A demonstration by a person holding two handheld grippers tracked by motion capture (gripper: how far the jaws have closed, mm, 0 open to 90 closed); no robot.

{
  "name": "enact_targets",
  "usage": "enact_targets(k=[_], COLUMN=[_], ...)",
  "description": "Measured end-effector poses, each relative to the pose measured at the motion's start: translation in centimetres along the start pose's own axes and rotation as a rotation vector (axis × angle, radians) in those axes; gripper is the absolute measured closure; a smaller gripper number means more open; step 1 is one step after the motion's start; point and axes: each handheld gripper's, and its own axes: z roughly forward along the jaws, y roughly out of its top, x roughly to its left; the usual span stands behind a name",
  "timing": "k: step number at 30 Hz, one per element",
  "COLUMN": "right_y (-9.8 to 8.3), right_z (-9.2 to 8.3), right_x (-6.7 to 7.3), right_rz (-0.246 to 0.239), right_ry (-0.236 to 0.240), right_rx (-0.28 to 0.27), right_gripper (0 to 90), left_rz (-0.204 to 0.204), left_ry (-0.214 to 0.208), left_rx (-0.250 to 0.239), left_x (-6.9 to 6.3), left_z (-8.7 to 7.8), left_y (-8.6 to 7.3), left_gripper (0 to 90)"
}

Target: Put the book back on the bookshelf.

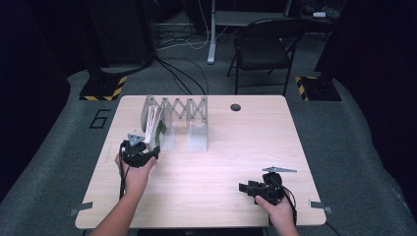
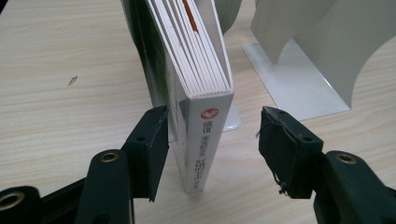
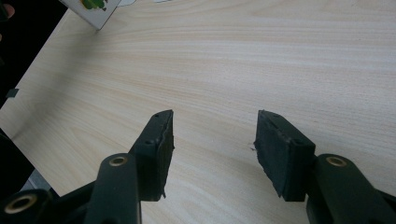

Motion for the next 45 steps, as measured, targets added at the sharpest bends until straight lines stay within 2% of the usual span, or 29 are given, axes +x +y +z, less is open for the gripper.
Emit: enact_targets(k=[3, 4, 5, 14, 21, 22, 30, 34, 39, 45], right_y=[0.1, 0.1, 0.1, 0.4, 0.4, 0.5, 0.5, 0.4, 0.4, 0.4], right_z=[0.0, 0.0, 0.1, 0.3, 0.5, 0.6, 0.6, 0.6, 0.6, 0.7], right_x=[-0.1, -0.1, -0.1, 0.2, 0.3, 0.4, 0.3, 0.3, 0.2, 0.4], right_rz=[0.001, 0.005, -0.004, -0.004, -0.013, -0.014, -0.016, -0.014, -0.016, -0.014], right_ry=[-0.002, -0.002, -0.002, -0.001, 0.001, 0.001, -0.003, -0.003, -0.004, -0.005], right_rx=[-0.002, 0.000, -0.002, 0.008, 0.009, 0.012, 0.008, 0.009, 0.009, 0.016], right_gripper=[46.6, 46.6, 46.6, 46.5, 46.5, 46.5, 46.5, 46.5, 46.5, 46.5], left_rz=[-0.002, -0.004, -0.004, -0.002, 0.016, 0.027, 0.047, 0.072, 0.120, 0.116], left_ry=[-0.012, -0.031, -0.031, -0.119, -0.141, -0.157, -0.195, -0.212, -0.230, -0.241], left_rx=[0.001, 0.011, 0.011, 0.033, 0.029, 0.036, 0.040, 0.034, 0.052, 0.056], left_x=[0.2, 0.3, 0.3, 0.7, 0.4, 0.3, -0.4, -0.8, -0.6, -0.4], left_z=[-0.4, -0.8, -0.8, -3.2, -4.4, -4.6, -5.3, -5.7, -6.5, -6.8], left_y=[0.0, -0.1, -0.1, -1.0, -1.9, -2.1, -3.5, -4.5, -5.8, -6.9], left_gripper=[42.9, 42.8, 42.7, 41.7, 41.5, 41.5, 41.5, 41.5, 41.3, 41.3])
